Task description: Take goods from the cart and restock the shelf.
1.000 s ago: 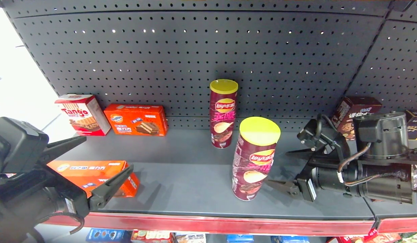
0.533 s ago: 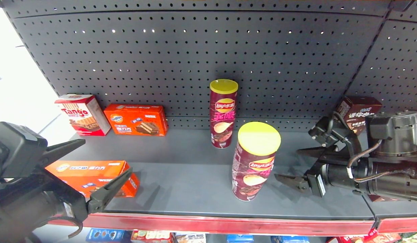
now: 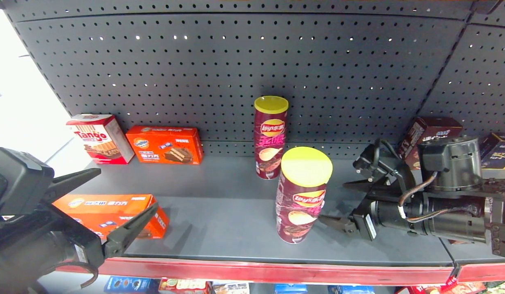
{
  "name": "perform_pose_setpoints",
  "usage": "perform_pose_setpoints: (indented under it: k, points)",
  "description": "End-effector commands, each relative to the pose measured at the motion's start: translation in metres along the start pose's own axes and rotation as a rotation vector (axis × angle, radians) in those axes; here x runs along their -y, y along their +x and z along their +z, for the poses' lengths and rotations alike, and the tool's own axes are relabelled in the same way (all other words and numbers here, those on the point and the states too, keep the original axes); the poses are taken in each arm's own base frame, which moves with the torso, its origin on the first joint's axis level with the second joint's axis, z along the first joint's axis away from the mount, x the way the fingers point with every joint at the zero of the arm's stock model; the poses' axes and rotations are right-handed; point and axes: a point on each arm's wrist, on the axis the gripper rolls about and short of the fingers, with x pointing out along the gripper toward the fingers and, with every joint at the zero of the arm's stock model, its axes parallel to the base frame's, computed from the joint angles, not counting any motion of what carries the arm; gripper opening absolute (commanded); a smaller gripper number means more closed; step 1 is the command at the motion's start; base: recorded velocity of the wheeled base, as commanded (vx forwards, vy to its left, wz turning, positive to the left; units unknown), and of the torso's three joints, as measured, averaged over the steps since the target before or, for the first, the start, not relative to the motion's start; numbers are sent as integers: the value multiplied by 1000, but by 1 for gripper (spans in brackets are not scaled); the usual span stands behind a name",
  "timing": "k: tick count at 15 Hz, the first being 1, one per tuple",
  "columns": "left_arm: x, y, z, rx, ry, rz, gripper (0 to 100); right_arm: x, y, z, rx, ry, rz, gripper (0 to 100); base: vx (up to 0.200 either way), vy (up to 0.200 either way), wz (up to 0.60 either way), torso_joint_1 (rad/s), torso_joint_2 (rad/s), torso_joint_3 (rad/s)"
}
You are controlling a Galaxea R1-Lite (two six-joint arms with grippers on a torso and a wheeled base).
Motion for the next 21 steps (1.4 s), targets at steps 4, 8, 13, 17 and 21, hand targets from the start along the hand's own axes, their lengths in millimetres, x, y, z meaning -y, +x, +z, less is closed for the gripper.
perform_pose_setpoints:
  k: [4, 8, 13, 17, 21]
  points:
    - [-1, 0, 0, 0, 1, 5, 100, -7, 8, 3, -1, -13, 22, 100, 0, 0, 0, 0, 0, 0]
    - [-1, -3, -1, 5, 0, 5, 100, -1, 3, 4, 5, -4, -5, 100, 0, 0, 0, 0, 0, 0]
    - [-1, -4, -1, 5, -1, 6, 100, -7, 18, 10, 6, -17, 23, 100, 0, 0, 0, 0, 0, 0]
    - [-1, -4, -1, 3, -1, 7, 100, -7, 29, 14, 7, -20, 29, 100, 0, 0, 0, 0, 0, 0]
    - [-1, -4, -1, 3, -1, 7, 100, -7, 15, 10, 11, -17, 22, 100, 0, 0, 0, 0, 0, 0]
